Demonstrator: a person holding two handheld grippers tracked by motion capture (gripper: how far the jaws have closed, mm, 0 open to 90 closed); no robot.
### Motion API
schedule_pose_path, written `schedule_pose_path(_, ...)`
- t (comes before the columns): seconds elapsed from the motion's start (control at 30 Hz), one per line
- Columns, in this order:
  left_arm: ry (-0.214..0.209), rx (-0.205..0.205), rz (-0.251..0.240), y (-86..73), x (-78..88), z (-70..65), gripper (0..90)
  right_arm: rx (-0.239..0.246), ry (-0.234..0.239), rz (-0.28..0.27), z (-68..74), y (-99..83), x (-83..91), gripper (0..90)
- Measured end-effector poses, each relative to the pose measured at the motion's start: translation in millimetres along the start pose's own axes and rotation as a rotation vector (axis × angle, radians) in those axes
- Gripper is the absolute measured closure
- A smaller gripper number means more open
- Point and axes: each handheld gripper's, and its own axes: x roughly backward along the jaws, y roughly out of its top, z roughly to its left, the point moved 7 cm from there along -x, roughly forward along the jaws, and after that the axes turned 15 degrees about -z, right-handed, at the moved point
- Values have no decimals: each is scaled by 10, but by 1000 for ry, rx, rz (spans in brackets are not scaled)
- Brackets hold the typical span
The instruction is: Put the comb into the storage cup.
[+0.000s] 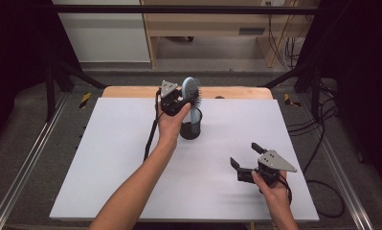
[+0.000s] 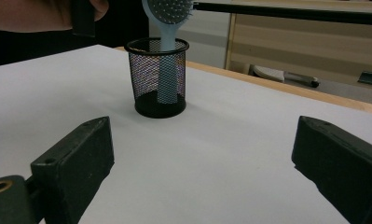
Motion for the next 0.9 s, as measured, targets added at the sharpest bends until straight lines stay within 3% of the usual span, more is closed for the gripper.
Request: schedule_pose_path(0.9, 0, 9, 6, -51, -2, 23, 490, 1, 3, 7, 9, -10, -4, 57)
